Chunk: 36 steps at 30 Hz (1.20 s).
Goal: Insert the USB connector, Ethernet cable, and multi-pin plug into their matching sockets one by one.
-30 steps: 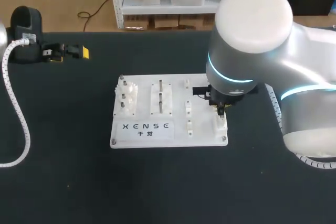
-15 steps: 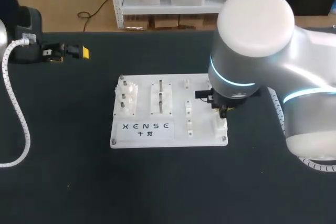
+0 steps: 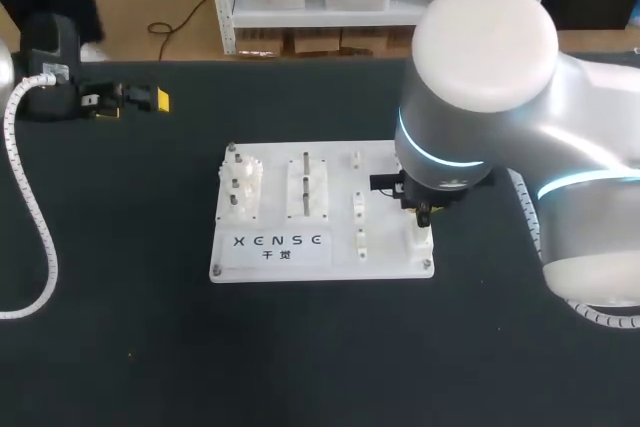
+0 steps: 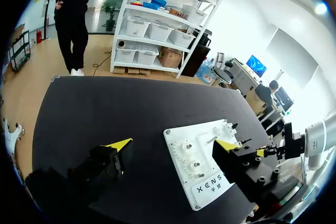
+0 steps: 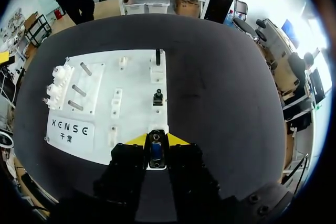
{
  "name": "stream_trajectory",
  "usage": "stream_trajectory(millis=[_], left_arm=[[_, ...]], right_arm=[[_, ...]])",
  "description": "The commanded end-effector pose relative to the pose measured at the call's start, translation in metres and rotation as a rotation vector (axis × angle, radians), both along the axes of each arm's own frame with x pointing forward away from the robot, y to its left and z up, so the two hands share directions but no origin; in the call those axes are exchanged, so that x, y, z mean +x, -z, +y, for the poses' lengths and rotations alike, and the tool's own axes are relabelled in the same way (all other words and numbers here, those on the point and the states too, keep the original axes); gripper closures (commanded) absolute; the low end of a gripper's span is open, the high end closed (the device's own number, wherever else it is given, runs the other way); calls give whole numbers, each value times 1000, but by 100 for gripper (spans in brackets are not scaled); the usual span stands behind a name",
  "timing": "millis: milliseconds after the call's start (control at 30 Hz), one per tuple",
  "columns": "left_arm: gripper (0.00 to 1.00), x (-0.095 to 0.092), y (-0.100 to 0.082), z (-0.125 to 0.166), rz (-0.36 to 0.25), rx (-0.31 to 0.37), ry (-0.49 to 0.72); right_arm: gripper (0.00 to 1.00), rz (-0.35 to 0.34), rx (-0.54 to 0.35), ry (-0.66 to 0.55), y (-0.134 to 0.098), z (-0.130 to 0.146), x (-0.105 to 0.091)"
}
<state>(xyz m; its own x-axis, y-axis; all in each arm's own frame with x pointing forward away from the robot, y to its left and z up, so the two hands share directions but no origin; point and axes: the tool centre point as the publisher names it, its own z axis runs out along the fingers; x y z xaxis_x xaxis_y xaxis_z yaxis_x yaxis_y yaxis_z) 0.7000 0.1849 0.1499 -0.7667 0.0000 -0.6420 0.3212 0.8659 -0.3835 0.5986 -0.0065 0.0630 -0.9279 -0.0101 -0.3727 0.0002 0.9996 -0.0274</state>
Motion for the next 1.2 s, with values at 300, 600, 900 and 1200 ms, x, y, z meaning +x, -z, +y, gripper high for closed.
stream_trajectory(millis=[300, 600, 900, 1200], left_arm=[[0, 0, 0, 0, 0, 0, 0], [0, 0, 0, 0, 0, 0, 0], [0, 0, 0, 0, 0, 0, 0], [0, 0, 0, 0, 0, 0, 0]], right_arm=[[100, -6, 8, -4, 6, -1, -3], [100, 2, 19, 12, 15, -4, -5], [100, 29, 33, 33, 24, -4, -3], [100, 124, 80, 61, 41, -1, 2]])
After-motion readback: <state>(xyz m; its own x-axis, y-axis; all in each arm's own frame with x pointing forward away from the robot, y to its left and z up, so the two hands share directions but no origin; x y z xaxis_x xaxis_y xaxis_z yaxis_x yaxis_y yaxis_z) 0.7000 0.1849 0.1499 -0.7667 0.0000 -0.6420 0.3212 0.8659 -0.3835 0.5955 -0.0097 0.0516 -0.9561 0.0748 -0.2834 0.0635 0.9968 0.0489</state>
